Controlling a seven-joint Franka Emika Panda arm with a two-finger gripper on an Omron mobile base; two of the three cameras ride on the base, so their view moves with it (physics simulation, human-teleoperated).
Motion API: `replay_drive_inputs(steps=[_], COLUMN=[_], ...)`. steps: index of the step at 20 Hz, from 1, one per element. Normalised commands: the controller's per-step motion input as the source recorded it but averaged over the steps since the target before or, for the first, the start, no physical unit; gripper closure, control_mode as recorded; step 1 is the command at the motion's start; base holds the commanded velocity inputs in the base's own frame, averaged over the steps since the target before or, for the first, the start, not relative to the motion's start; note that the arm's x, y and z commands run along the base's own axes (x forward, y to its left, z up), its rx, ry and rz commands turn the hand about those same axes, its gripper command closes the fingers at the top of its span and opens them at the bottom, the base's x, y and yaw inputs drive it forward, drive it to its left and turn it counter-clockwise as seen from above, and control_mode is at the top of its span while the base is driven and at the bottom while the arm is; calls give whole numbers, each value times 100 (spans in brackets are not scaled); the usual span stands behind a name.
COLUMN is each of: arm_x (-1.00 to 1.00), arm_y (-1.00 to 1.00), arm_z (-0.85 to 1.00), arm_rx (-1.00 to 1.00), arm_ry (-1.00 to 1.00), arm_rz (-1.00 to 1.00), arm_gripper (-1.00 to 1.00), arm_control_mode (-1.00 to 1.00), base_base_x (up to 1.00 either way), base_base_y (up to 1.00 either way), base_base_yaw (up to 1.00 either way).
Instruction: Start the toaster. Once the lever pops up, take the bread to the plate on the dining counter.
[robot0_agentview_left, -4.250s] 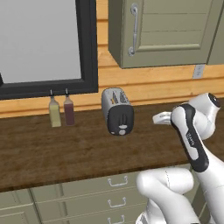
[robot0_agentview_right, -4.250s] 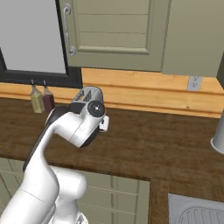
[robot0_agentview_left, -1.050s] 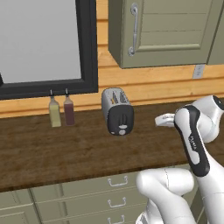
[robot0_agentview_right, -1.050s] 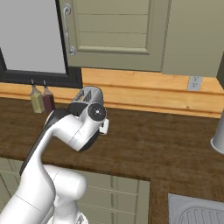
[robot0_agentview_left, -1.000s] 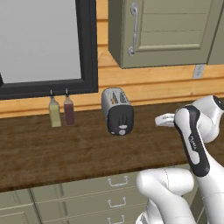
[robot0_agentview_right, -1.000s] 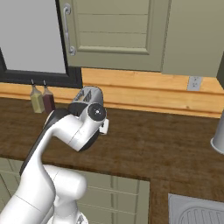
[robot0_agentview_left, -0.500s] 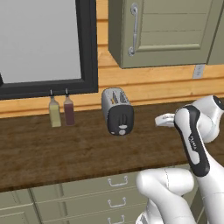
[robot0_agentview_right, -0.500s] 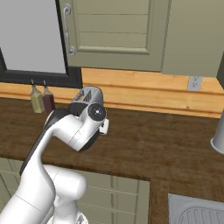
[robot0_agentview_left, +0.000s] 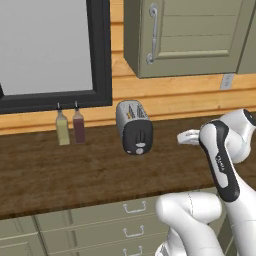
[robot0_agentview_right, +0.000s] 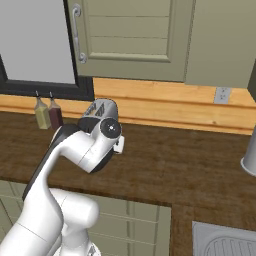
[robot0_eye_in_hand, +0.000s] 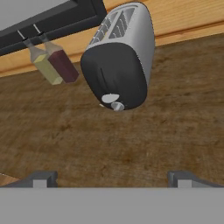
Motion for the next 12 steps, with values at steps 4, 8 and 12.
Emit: replay_drive_inputs(steps=[4,8,12], arm_x=[0,0,0], arm_y=[0,0,0], arm_z=[0,0,0], arm_rx=[0,0,0], arm_ry=[0,0,0], arm_rz=[0,0,0], arm_gripper=[-100,-100,-100], arm_control_mode=[-100,-100,-100], base_base_x=[0,0,0], base_base_y=[0,0,0], base_base_yaw=[0,0,0])
